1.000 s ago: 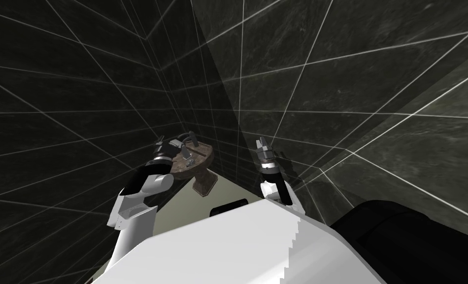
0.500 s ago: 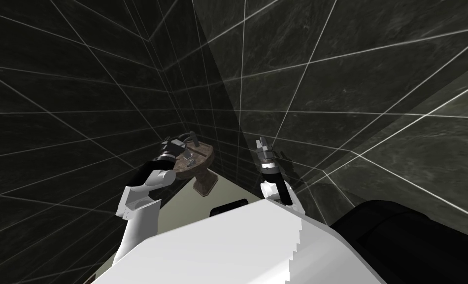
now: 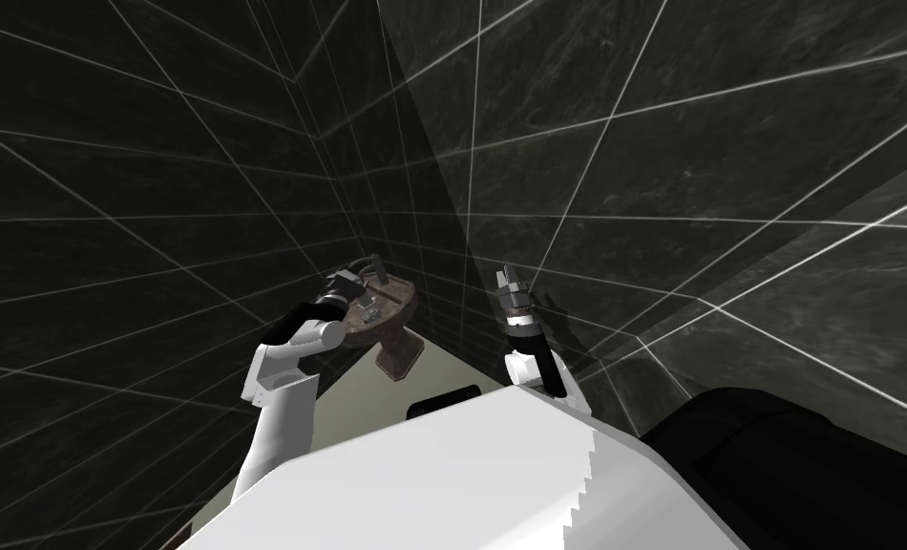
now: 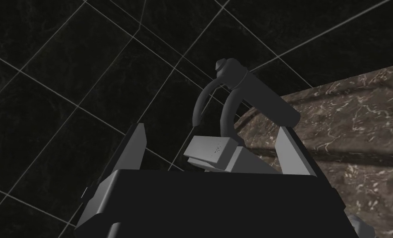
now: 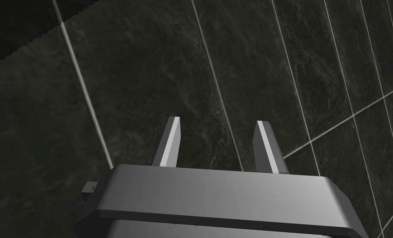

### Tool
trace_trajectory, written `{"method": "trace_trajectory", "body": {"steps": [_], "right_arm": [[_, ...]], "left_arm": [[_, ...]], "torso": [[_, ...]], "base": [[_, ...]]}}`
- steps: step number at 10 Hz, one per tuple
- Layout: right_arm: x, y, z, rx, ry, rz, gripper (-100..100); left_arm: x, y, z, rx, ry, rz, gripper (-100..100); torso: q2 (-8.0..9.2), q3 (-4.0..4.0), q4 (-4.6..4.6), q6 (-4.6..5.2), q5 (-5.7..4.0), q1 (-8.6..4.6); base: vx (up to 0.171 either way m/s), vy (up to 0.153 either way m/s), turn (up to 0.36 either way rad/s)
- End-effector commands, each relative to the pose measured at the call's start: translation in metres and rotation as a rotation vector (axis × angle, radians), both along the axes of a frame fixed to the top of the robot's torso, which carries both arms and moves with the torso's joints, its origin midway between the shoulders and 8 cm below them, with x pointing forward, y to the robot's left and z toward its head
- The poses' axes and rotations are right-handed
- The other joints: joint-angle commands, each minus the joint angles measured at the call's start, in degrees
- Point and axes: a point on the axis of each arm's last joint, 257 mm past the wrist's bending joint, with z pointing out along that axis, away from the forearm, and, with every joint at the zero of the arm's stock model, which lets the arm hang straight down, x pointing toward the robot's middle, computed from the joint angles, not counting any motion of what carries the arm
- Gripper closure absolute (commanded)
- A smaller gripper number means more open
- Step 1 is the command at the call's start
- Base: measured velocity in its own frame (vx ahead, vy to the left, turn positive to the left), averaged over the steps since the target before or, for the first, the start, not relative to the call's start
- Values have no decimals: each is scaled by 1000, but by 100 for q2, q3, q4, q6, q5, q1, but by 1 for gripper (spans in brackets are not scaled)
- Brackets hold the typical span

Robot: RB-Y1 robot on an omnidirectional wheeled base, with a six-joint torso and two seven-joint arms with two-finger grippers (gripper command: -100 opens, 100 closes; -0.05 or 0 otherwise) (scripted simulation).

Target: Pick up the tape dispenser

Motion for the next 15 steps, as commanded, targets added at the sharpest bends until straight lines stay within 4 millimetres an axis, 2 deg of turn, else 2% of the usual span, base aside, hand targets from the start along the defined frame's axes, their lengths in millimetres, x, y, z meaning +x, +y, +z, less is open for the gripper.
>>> {"method": "trace_trajectory", "body": {"steps": [1, 4, 6, 9, 11, 12, 15], "right_arm": [[0, 0, 0, 0, 0, 0, 0], [0, 0, 0, 0, 0, 0, 0], [0, 0, 0, 0, 0, 0, 0], [0, 0, 0, 0, 0, 0, 0], [0, 0, 0, 0, 0, 0, 0], [0, 0, 0, 0, 0, 0, 0], [0, 0, 0, 0, 0, 0, 0]], "left_arm": [[0, -1, -5, -7, 23, -4, -100], [19, -18, -25, -82, 118, -51, -100], [19, -19, -34, -83, 155, -52, -100], [33, -41, -57, -148, 258, -103, -100], [31, -43, -67, -148, 301, -105, -100], [37, -55, -78, -176, 350, -130, -100], [37, -68, -98, -200, 440, -157, -100]], "torso": [[0, 0, 0, 0, 0, 0], [-1, 0, 0, -1, 1, 4], [-4, -2, -1, 0, 1, 4], [-2, -1, -1, -1, 1, 6], [-8, -5, -2, 0, 2, 7], [-1, -1, -1, 0, 1, 5], [-13, -7, -3, -1, 1, 6]], "base": [[17, 2, -7], [39, 6, 71], [31, 6, 20], [42, 15, 82], [44, 8, 18], [51, 8, 88], [62, 11, 75]]}}
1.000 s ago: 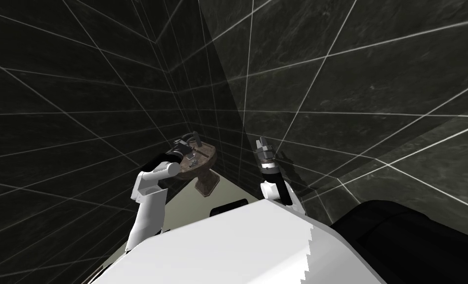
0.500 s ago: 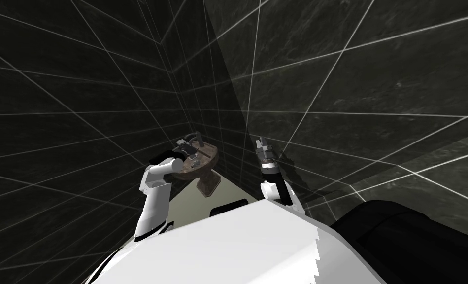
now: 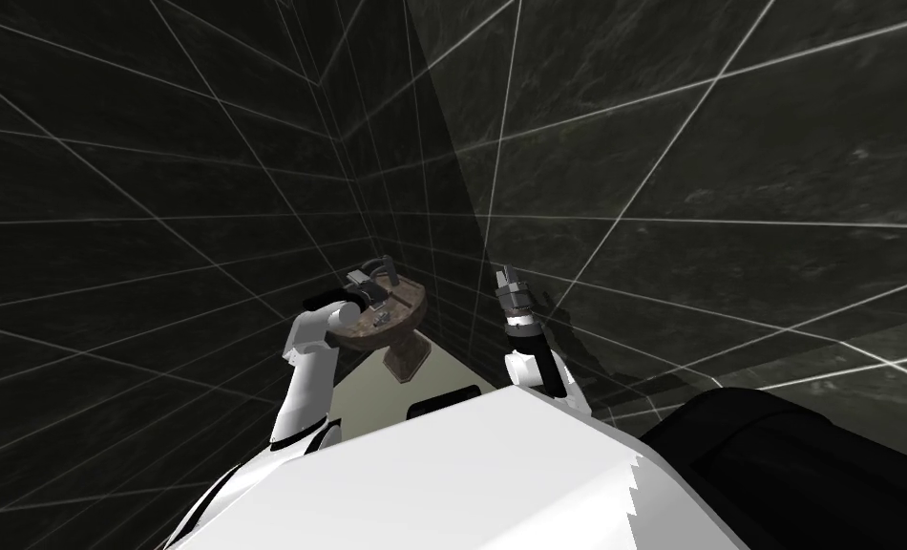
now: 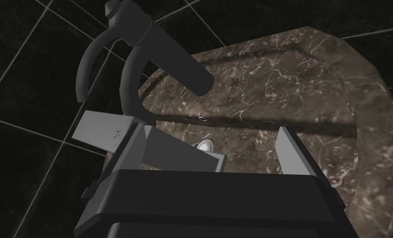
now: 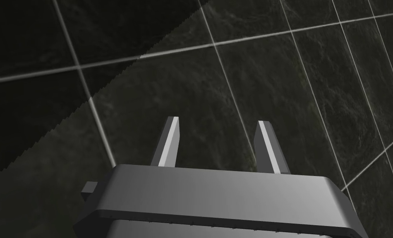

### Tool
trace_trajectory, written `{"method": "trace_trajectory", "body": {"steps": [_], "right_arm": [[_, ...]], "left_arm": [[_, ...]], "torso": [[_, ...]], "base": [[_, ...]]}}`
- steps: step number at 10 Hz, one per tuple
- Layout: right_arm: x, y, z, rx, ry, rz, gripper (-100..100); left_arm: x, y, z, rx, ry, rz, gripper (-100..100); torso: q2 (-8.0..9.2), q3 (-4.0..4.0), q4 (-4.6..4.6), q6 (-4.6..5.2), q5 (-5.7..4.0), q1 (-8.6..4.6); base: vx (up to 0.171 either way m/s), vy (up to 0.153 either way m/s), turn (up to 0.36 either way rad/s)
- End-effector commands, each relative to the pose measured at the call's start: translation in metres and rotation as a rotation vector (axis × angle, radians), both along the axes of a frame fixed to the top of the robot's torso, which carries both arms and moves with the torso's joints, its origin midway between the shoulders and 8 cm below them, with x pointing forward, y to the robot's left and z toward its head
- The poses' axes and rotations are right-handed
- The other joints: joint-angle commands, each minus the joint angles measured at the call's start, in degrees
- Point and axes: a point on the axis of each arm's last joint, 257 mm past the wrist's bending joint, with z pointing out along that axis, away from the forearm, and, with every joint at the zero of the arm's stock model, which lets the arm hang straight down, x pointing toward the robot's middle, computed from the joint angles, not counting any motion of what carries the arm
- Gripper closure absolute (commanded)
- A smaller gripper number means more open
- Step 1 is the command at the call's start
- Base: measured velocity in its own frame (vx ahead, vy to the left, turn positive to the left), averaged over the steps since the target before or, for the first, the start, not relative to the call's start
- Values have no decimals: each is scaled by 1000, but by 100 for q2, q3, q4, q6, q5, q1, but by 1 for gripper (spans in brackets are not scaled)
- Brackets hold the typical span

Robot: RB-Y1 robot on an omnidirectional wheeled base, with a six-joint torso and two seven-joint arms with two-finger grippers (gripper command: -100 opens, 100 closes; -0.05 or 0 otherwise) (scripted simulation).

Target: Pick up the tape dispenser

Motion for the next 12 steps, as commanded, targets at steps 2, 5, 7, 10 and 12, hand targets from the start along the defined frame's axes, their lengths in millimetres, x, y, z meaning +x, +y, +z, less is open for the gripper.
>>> {"method": "trace_trajectory", "body": {"steps": [2, 5, 7, 10, 12], "right_arm": [[0, 0, 0, 0, 0, 0, 0], [0, 0, 0, 0, 0, 0, 0], [0, 0, 0, 0, 0, 0, 0], [0, 0, 0, 0, 0, 0, 0], [0, 0, 0, 0, 0, 0, 0]], "left_arm": [[0, -16, -16, -25, 81, -31, -100], [-3, -29, -36, -41, 172, -60, -100], [-7, -29, -42, -39, 200, -64, -100], [-14, -50, -68, -65, 329, -107, -100], [-22, -57, -84, -73, 409, -126, -100]], "torso": [[10, 6, 2, 1, 0, 0], [15, 8, 3, 1, 0, -1], [8, 4, 2, 0, 0, 0], [4, 2, 1, 1, 0, -1], [2, 1, 0, 0, 0, 0]], "base": [[44, 13, 46], [40, 13, 52], [38, 9, 25], [65, 12, 82], [61, 18, 71]]}}
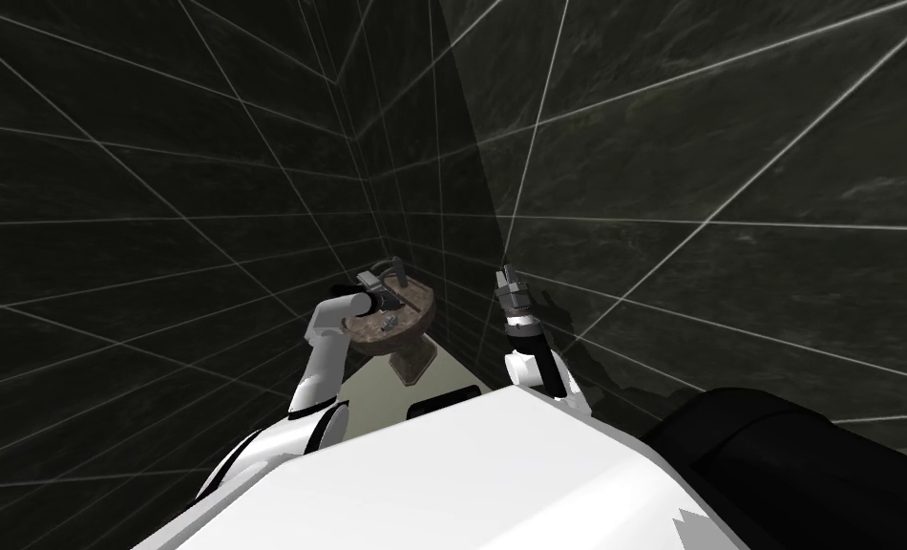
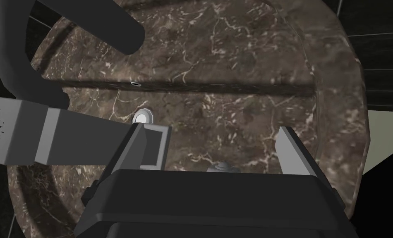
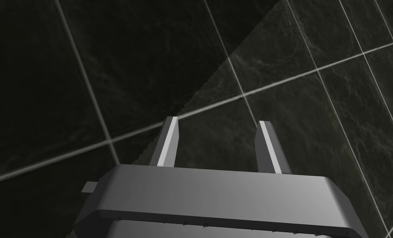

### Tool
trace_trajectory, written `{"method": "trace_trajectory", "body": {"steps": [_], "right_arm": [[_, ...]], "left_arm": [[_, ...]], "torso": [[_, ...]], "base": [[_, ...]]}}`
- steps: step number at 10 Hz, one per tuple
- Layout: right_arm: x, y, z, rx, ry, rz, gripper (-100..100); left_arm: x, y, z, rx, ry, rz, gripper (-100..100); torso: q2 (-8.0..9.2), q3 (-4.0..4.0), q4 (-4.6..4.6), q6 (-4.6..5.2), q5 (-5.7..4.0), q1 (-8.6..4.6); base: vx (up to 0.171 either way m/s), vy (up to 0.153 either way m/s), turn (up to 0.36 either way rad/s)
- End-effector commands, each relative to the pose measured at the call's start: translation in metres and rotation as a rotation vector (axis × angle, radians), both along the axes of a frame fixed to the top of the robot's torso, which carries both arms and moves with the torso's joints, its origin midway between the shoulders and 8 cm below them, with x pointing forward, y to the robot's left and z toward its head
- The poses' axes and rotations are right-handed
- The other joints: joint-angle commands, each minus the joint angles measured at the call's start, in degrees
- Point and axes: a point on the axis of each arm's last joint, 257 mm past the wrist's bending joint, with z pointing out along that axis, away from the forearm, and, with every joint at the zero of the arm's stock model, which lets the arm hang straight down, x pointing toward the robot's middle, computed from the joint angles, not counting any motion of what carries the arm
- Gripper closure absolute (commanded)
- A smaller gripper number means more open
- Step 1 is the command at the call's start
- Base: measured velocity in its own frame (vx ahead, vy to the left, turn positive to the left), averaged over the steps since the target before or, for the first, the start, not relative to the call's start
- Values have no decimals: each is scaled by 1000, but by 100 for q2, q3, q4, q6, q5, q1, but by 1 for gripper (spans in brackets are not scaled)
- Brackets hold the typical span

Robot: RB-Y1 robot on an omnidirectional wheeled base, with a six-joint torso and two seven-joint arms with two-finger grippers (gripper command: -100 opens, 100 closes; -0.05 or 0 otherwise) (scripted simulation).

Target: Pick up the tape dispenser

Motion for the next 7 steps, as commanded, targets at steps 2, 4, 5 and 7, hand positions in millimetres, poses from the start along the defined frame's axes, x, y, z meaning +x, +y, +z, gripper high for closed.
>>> {"method": "trace_trajectory", "body": {"steps": [2, 4, 5, 7], "right_arm": [[0, 0, 0, 0, 0, 0, 0], [0, 0, 0, 0, 0, 0, 0], [0, 0, 0, 0, 0, 0, 0], [0, 0, 0, 0, 0, 0, 0]], "left_arm": [[-14, -9, -26, -8, 118, -26, -100], [-23, -12, -39, -10, 185, -38, -100], [-26, -12, -42, -7, 202, -41, -100], [-37, -14, -55, -7, 268, -50, -100]], "torso": [[4, 2, 0, 1, 0, -1], [3, 1, 0, 1, 0, -4], [-1, 0, 0, -1, 0, 0], [-4, -2, -1, 0, 1, 1]], "base": [[58, 17, 60], [64, 14, 69], [64, 16, 40], [69, 20, 54]]}}
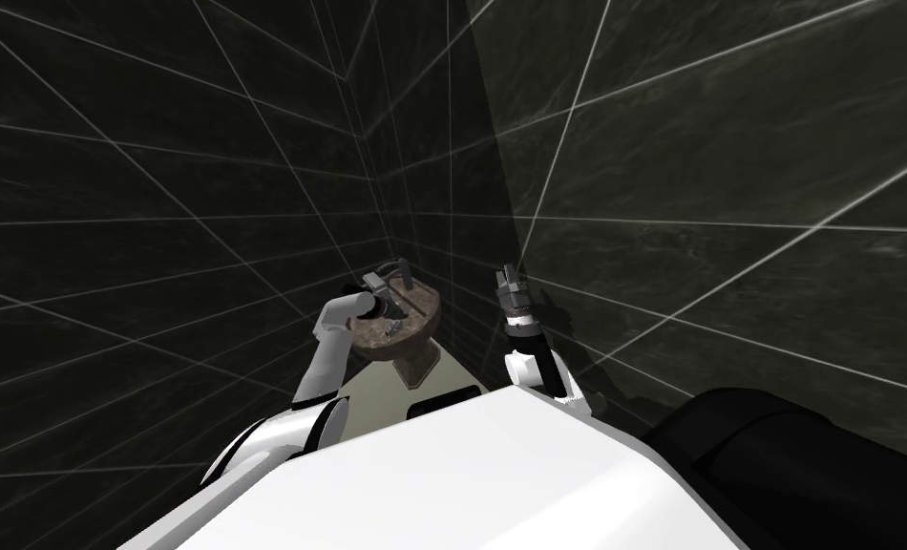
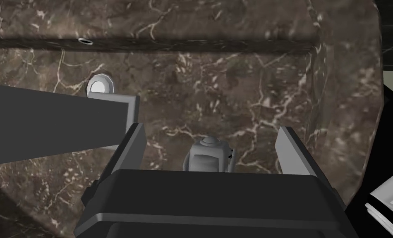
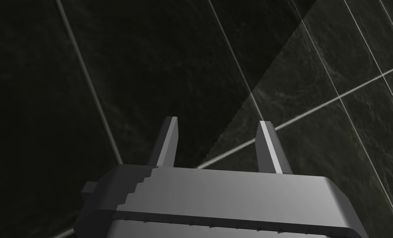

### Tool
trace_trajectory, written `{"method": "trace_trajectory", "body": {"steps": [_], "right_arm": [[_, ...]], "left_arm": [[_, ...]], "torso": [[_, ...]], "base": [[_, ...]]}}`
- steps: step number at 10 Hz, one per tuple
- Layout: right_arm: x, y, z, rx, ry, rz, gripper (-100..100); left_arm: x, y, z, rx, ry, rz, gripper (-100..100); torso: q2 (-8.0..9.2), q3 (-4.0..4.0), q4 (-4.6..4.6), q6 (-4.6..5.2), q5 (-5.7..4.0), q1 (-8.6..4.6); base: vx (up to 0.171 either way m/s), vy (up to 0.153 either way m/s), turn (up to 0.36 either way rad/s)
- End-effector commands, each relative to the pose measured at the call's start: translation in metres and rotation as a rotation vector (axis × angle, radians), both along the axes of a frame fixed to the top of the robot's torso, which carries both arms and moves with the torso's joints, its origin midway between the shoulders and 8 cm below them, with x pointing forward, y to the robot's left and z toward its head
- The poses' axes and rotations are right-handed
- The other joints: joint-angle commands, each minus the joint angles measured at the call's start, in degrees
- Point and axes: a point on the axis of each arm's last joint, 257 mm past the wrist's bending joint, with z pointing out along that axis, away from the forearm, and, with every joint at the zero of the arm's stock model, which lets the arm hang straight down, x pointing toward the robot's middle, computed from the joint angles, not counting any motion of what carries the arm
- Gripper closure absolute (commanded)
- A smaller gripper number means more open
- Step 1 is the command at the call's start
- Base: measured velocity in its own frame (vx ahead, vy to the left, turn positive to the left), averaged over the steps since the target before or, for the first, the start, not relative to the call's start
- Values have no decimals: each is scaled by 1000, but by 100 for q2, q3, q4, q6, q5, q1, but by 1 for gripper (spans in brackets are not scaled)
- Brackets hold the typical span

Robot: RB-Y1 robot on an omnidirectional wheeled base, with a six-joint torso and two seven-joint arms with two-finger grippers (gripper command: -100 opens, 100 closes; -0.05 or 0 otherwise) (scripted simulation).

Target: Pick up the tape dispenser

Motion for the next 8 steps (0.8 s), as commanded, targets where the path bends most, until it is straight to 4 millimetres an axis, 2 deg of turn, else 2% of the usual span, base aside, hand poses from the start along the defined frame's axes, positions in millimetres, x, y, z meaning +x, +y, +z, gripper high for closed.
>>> {"method": "trace_trajectory", "body": {"steps": [1, 2, 3, 5, 6, 8], "right_arm": [[0, 0, 0, 0, 0, 0, 0], [0, 0, 0, 0, 0, 0, 0], [0, 0, 0, 0, 0, 0, 0], [0, 0, 0, 0, 0, 0, 0], [0, 0, 0, 0, 0, 0, 0], [0, 0, 0, 0, 0, 0, 0]], "left_arm": [[-14, -2, -15, 3, 77, -6, -100], [-23, 0, -28, 5, 130, -5, -100], [-25, 0, -29, 6, 139, -7, -100], [-49, 8, -57, 15, 251, 1, -100], [-49, 8, -57, 15, 251, 1, -100], [-70, 16, -80, 22, 330, 14, -100]], "torso": [[0, 0, 0, 0, 0, 0], [2, 1, 1, -1, 0, 2], [-2, -1, 0, -2, 2, 7], [-2, -1, -1, -1, 1, 4], [-4, -2, -1, -2, 2, 9], [7, 4, 1, 0, 0, -1]], "base": [[56, 25, 69], [72, 38, 86], [72, 27, 30], [76, 33, 63], [55, 25, 24], [41, 11, 31]]}}
